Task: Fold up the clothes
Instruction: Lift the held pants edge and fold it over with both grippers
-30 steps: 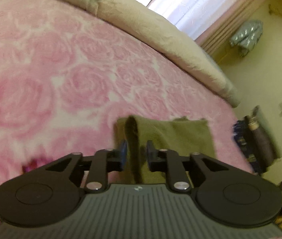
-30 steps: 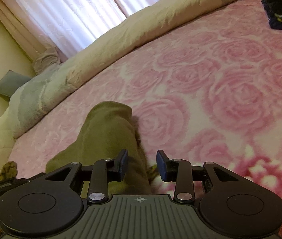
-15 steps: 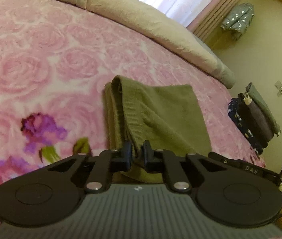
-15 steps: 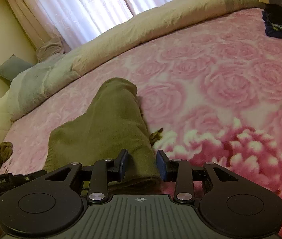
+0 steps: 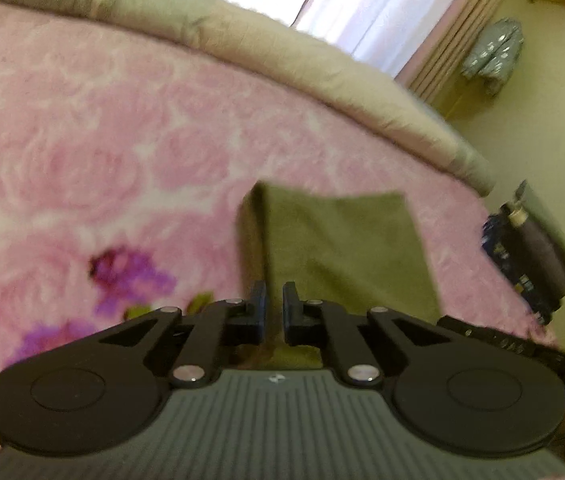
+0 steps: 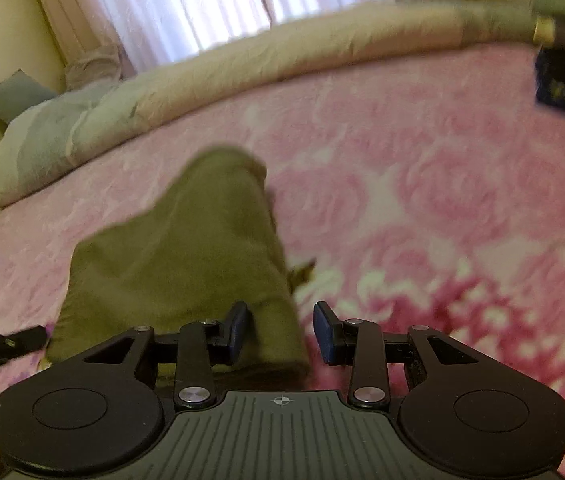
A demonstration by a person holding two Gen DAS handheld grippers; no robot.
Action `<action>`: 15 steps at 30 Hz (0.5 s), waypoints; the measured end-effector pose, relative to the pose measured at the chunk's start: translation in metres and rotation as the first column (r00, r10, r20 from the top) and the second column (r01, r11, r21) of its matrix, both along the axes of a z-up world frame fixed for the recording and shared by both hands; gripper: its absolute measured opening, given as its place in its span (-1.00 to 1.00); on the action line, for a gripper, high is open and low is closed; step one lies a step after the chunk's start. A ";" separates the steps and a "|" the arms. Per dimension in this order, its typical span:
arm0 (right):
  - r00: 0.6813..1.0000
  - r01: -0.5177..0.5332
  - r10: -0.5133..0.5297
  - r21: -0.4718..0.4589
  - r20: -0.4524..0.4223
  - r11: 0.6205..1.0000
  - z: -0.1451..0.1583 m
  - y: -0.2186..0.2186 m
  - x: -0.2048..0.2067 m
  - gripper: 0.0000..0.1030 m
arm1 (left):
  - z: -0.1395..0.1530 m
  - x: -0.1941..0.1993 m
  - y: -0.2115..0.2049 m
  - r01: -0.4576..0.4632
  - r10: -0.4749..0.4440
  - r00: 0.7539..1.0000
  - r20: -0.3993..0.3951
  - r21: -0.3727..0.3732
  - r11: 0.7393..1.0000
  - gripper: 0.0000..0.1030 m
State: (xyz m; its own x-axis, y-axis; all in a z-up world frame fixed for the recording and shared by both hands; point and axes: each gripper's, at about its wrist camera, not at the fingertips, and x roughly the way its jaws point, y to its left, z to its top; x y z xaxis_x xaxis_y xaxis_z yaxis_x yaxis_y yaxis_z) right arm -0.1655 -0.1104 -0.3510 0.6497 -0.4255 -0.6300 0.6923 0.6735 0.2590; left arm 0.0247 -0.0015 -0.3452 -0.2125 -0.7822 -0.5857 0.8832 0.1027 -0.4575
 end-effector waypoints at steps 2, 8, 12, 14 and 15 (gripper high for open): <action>0.999 -0.046 0.047 -0.060 0.019 0.997 0.007 0.010 0.005 -0.32 | 0.008 -0.009 -0.010 0.045 -0.044 0.999 0.011 -0.027 0.999 -0.90; 0.966 -0.256 0.256 -0.168 -0.024 0.952 -0.003 0.031 0.042 -0.32 | -0.019 -0.044 -0.048 0.145 -0.149 0.983 0.106 0.050 0.988 -0.90; 0.954 -0.291 0.263 -0.251 -0.142 0.923 -0.032 0.023 0.062 -0.33 | -0.042 -0.042 -0.051 0.110 -0.117 0.983 0.142 0.054 0.992 -0.94; 0.952 -0.297 0.268 -0.248 -0.146 0.922 -0.032 0.021 0.064 -0.33 | -0.038 -0.039 -0.051 0.097 -0.104 0.987 0.124 0.058 0.994 -0.95; 0.952 -0.297 0.268 -0.240 -0.145 0.924 -0.028 0.021 0.064 -0.33 | -0.033 -0.037 -0.050 0.094 -0.099 0.988 0.116 0.050 0.994 -0.96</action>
State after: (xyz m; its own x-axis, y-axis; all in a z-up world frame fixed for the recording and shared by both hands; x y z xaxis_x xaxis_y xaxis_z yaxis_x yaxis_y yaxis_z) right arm -0.1014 -0.0895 -0.3792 0.7015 -0.3903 -0.5963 0.4774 0.8786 -0.0134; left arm -0.0127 -0.0516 -0.3781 -0.2130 -0.7340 -0.6449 0.9376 0.0321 -0.3462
